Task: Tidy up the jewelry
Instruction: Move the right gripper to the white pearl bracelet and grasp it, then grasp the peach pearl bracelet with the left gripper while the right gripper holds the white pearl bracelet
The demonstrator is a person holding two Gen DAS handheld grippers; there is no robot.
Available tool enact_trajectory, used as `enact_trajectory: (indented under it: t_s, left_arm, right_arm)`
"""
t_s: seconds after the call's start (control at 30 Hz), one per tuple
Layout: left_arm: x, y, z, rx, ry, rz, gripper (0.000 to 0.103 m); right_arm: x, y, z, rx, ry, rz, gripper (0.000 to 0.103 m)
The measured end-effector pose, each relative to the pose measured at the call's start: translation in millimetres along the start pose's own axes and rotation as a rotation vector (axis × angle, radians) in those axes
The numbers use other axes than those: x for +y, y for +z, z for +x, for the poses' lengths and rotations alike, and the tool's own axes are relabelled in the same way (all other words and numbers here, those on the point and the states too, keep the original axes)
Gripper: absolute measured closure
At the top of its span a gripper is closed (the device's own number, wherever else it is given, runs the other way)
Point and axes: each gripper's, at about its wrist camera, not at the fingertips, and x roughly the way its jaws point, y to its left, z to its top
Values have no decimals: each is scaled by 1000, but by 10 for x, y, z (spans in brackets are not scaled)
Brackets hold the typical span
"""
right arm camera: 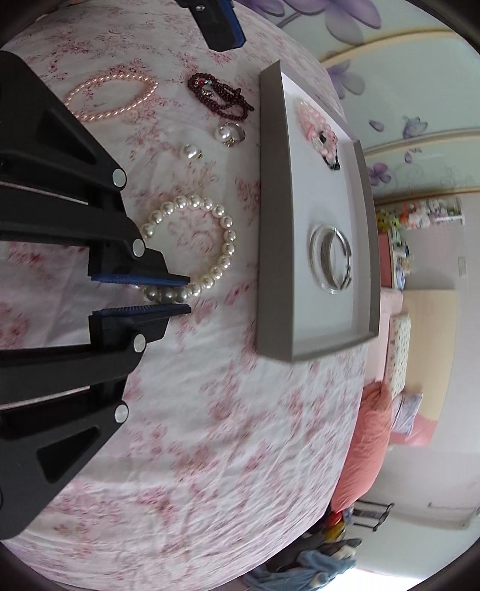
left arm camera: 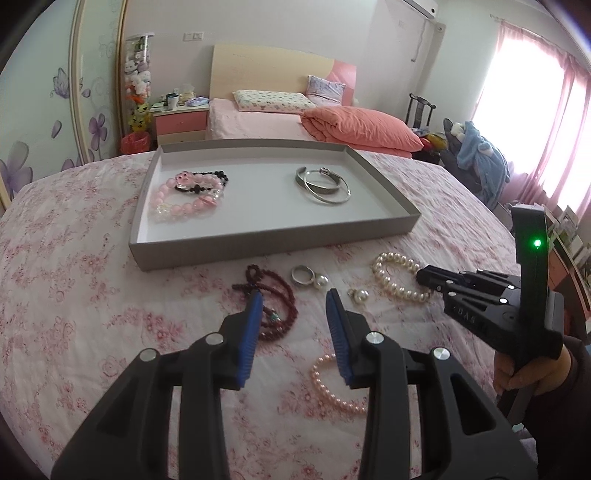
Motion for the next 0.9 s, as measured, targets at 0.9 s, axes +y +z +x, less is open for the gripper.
enact_trajectory:
  t_s: [0.9]
  left_arm:
    - [-335, -357, 279, 141, 47, 234, 86]
  right_arm:
    - [-139, -334, -265, 0, 18, 62, 92]
